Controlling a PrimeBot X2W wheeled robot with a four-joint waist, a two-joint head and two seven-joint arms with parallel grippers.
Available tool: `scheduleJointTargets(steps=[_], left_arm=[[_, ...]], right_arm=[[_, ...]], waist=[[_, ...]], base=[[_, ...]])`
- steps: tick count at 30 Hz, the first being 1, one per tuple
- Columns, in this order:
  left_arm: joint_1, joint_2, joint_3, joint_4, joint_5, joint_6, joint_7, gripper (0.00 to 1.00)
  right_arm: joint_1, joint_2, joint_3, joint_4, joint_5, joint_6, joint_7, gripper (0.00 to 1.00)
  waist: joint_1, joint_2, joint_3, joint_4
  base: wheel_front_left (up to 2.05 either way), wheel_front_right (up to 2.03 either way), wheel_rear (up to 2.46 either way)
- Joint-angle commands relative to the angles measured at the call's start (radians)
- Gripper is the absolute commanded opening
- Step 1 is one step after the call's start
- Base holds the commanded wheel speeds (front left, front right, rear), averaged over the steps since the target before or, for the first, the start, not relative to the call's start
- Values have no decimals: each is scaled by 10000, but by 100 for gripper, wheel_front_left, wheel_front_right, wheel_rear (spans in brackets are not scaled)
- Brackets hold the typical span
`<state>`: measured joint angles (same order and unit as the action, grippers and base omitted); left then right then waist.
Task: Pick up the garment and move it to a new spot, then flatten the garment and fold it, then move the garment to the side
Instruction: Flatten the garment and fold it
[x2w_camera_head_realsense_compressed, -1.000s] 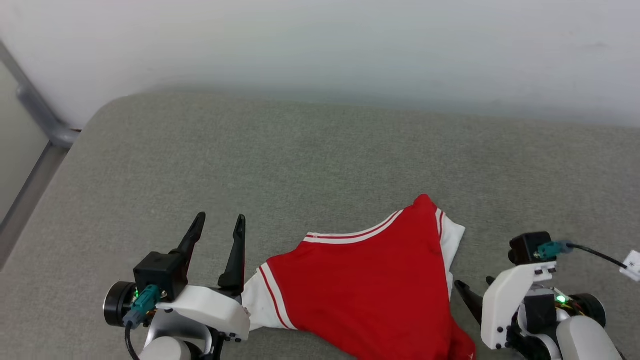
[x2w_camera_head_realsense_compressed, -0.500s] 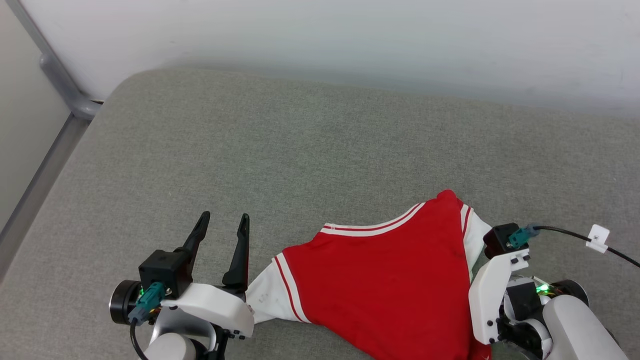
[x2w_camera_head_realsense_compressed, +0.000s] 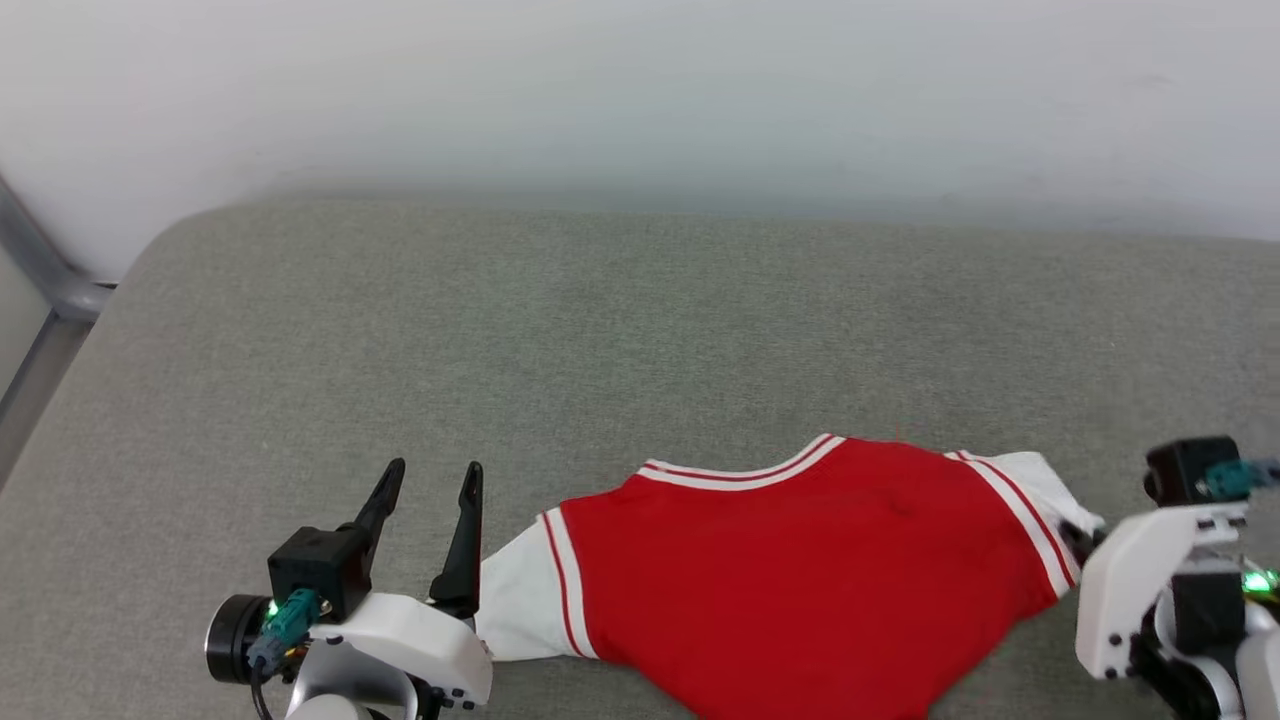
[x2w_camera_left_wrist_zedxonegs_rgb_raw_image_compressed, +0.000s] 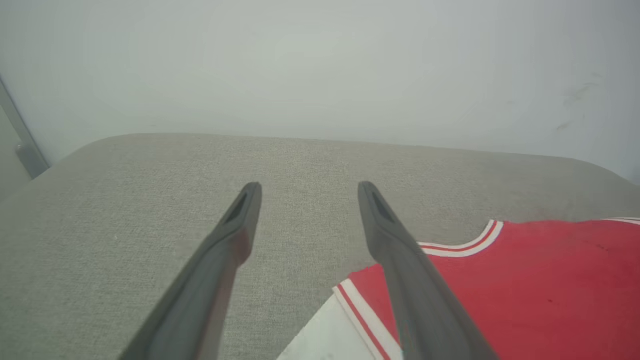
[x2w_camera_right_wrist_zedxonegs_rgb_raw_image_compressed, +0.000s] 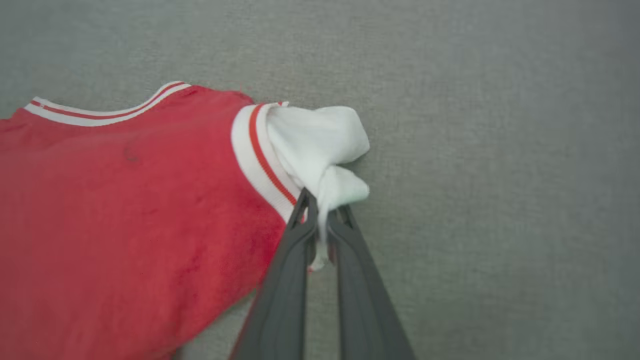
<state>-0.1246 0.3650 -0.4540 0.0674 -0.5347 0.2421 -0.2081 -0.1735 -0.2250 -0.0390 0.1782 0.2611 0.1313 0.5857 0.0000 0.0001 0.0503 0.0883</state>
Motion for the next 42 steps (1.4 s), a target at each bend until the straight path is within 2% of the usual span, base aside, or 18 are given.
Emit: scheduleJointTargets(steps=[1, 5, 9, 11, 12, 22, 31, 36, 42], left_arm=[[123, 15, -20, 7, -52, 35, 10, 100], [277, 55, -44, 87, -136, 29, 88, 100], [413, 63, -65, 186, -229, 30, 103, 100], [477, 66, -64, 236, -244, 33, 104, 100], [529, 74, -63, 257, -274, 47, 107, 100], [813, 143, -42, 362, -398, 207, 177, 100], [909, 380, 31, 375, -520, 298, 502, 100], [786, 735, 76, 519, -1145, -119, 1574, 100], [279, 1302, -179, 986, -2068, -662, 4087, 100]], right_arm=[[233, 95, -101, -120, -83, -10, 22, 0], [1581, 592, -1109, -668, -391, -10, 209, 0], [2468, 1185, -1731, -607, -467, -10, -103, 0], [2752, 1361, -1800, -520, -482, -9, -450, 48], [2858, 1434, -1834, -466, -459, -9, -605, 100], [3267, 1727, -1960, -1314, -811, -9, -3445, 100], [3151, 1756, -1173, -2371, -1018, -9, -5543, 100], [3213, 1756, -563, -2896, -917, -9, -5746, 100], [3209, 1753, -129, -3259, -854, -9, -5625, 100]], waist=[[0, -1, -73, -119], [0, -1, -143, -322], [0, -1, -202, -410], [0, -1, -270, -431], [0, -1, -313, -445], [0, -1, -772, -443], [0, -1, -967, -575], [0, -1, -887, -778], [0, -1, -679, -1089]], base=[[0, 0, 0], [0, 0, 0], [0, 0, 0], [0, 0, 0], [0, 0, 0], [0, 0, 0], [0, 0, 0], [0, 0, 0], [0, 0, 0]])
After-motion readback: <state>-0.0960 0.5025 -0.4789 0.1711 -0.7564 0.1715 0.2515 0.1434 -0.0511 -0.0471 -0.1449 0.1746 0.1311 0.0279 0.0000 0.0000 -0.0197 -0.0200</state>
